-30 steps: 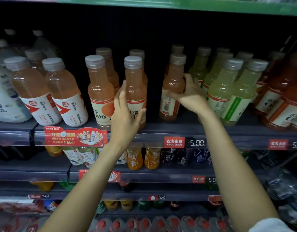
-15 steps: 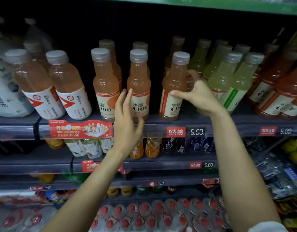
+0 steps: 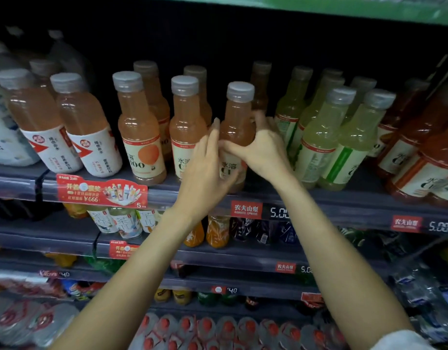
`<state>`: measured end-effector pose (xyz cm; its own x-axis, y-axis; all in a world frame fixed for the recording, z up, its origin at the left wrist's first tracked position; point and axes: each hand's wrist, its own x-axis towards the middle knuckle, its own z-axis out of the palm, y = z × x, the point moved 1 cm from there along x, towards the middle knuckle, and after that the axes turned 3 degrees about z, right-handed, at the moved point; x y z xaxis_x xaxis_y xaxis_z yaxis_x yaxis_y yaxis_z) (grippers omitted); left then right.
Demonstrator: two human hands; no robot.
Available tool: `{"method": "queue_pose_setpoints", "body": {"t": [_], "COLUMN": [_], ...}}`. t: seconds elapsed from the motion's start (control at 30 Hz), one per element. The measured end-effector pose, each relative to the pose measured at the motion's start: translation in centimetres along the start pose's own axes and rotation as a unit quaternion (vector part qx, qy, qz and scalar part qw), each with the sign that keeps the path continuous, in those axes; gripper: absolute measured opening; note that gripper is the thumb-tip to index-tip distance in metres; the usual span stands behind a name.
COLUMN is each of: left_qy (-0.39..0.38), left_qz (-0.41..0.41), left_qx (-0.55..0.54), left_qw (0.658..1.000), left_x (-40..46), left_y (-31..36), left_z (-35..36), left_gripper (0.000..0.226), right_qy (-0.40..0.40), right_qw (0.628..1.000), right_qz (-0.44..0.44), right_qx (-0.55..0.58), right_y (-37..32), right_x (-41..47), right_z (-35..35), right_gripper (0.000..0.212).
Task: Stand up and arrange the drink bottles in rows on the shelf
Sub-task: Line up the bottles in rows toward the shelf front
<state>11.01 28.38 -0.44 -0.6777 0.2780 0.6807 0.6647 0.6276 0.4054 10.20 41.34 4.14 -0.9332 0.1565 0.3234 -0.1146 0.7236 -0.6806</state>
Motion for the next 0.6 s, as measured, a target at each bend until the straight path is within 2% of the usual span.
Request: {"method": "queue_pose_setpoints", "body": {"t": [0.1, 0.17, 0.2, 0.27, 0.33, 0.4, 0.47, 0.6], "left_qy": [0.034, 0.052, 0.061, 0.074, 0.078, 0.08, 0.079, 0.076], "left_qz": [-0.017, -0.031, -0.035, -0.039, -0.042, -0.051, -0.054, -0.053], "left_qx": [0.035, 0.053, 0.059, 0.065, 0.066, 0.066, 0.064, 0.052], "left_qw": [0.999, 0.997, 0.996, 0.994, 0.994, 0.993, 0.993, 0.994], "left_x": [0.2, 0.4, 0.5, 0.5, 0.6, 0.7, 0.6, 0.6], "left_y": [0.5, 0.8, 0.8, 0.8, 0.7, 0.6, 0.5, 0.4], "left_z": [1.0, 1.4, 1.6, 1.7, 1.7, 1.6, 1.5, 1.6], "left_gripper": [0.085, 0.084, 0.084, 0.082, 0.08, 0.081, 0.082, 0.082], "right_qy": [-0.049, -0.079, -0.05, 0.072, 0.13, 0.095, 0.055, 0.057], "right_qw": [0.997, 0.987, 0.983, 0.98, 0.983, 0.988, 0.982, 0.95], "right_qz": [-0.027, -0.025, -0.035, -0.075, -0.105, -0.097, -0.07, -0.055], "right_qx": [0.049, 0.14, 0.176, 0.172, 0.074, -0.076, -0.168, -0.304], "right_y": [0.9, 2.5, 3.5, 4.9, 5.3, 4.6, 3.7, 3.7], "right_x": [0.3, 0.7, 1.0, 1.8, 2.9, 4.1, 5.4, 8.3], "right_z": [-0.8, -1.4, -1.8, -2.4, -2.5, -1.6, -0.4, 1.2], "right_gripper": [0.061, 0.047, 0.036, 0.025, 0.029, 0.04, 0.049, 0.037]}}
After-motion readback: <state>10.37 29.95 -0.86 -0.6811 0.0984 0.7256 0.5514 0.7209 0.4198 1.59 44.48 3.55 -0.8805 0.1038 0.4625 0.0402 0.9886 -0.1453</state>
